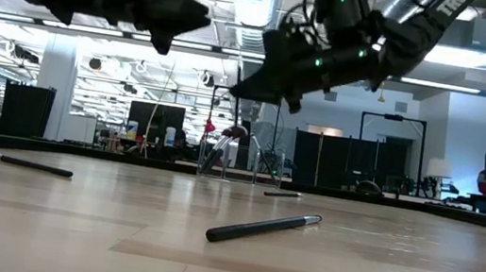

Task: Sort items
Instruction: Put the eyeshadow brush into the right section of the transparent organizer

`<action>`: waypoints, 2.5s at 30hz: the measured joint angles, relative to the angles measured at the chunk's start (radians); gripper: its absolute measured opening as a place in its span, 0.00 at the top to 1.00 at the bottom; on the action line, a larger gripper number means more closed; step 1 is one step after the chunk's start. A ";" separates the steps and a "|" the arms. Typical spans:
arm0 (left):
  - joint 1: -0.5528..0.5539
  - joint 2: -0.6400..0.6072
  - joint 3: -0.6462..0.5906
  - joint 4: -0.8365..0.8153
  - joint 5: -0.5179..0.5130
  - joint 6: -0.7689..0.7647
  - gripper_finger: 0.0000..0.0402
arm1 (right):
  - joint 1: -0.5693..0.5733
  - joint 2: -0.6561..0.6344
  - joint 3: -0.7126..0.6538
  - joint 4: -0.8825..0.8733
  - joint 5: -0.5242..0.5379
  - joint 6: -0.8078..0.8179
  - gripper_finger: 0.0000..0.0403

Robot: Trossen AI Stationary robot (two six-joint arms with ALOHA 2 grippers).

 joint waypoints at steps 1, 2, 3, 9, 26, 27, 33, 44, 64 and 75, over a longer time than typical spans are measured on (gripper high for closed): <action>-0.003 -0.009 -0.002 0.000 -0.001 0.000 0.74 | -0.027 0.000 0.000 -0.002 0.000 0.001 0.98; -0.006 -0.015 -0.006 0.000 -0.001 0.000 0.74 | -0.056 0.000 -0.001 -0.002 0.000 0.004 0.98; -0.007 -0.016 -0.009 -0.001 -0.001 0.000 0.74 | -0.086 0.000 -0.001 0.001 0.000 0.007 0.97; -0.007 0.006 -0.024 0.003 -0.020 0.005 0.74 | -0.271 0.000 0.050 -0.062 0.000 0.006 0.97; -0.014 0.051 -0.023 0.100 -0.033 -0.019 0.74 | -0.410 0.013 0.171 -0.259 0.023 -0.091 0.97; -0.017 0.051 -0.023 0.101 -0.034 -0.023 0.74 | -0.411 0.013 0.171 -0.256 0.023 -0.091 0.97; -0.033 0.051 -0.023 0.117 -0.032 -0.026 0.74 | -0.419 0.072 0.173 -0.193 0.018 -0.083 0.96; -0.039 0.051 -0.023 0.121 -0.033 -0.031 0.74 | -0.425 0.110 0.174 -0.233 -0.009 -0.045 0.95; -0.039 0.051 -0.023 0.123 -0.037 -0.034 0.74 | -0.432 0.110 0.174 -0.329 -0.034 0.000 0.87; -0.039 0.051 -0.023 0.123 -0.037 -0.035 0.74 | -0.408 0.098 0.174 -0.352 -0.033 -0.001 0.85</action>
